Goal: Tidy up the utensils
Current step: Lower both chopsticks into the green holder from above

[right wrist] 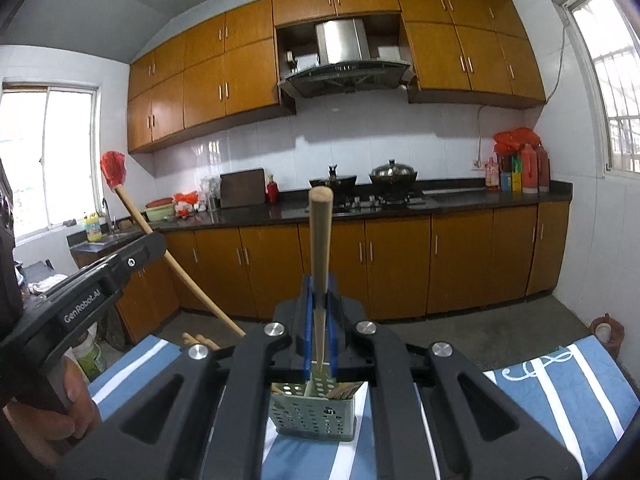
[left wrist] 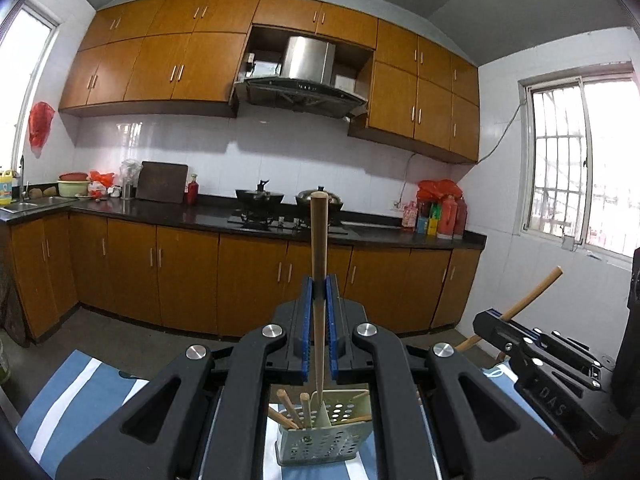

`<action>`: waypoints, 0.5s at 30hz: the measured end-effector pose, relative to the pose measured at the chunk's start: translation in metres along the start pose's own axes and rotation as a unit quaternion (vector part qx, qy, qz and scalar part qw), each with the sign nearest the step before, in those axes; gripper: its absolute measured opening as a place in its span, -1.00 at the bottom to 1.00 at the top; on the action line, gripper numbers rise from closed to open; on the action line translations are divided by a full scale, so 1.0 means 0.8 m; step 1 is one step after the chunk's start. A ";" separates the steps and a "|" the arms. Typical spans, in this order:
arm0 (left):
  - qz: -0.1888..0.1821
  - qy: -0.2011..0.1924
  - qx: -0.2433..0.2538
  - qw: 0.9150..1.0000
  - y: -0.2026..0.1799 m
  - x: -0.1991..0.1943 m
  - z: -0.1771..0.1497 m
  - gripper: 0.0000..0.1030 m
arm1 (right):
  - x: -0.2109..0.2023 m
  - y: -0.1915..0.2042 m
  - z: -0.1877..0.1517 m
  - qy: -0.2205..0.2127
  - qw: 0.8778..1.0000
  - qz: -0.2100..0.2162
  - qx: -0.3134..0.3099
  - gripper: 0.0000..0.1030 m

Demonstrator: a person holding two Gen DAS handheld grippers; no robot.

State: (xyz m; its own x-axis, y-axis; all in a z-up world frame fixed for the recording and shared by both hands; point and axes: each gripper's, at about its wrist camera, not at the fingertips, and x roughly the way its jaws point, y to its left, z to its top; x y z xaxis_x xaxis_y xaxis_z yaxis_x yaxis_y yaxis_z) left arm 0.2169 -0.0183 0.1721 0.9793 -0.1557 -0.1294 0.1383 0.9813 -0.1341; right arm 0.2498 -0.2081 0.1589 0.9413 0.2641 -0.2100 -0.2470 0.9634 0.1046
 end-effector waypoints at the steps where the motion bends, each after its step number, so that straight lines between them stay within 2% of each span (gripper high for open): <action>1: 0.000 0.005 0.000 1.000 0.001 0.005 -0.005 -0.87 | 0.007 0.000 -0.003 0.005 1.000 -0.001 0.001 -0.86; 15: 0.006 0.050 -0.002 0.999 0.008 0.051 -0.046 -0.87 | 0.074 -0.003 -0.035 0.066 0.998 -0.004 0.006 -0.86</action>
State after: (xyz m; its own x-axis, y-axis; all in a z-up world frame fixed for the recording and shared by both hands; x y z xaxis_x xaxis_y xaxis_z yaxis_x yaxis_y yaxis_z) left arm 0.2523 -0.0223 0.1296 0.9612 -0.1555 -0.2280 0.1267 0.9826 -0.1361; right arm 0.2999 -0.1932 0.1194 0.9050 0.2603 -0.3363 -0.2354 0.9652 0.1137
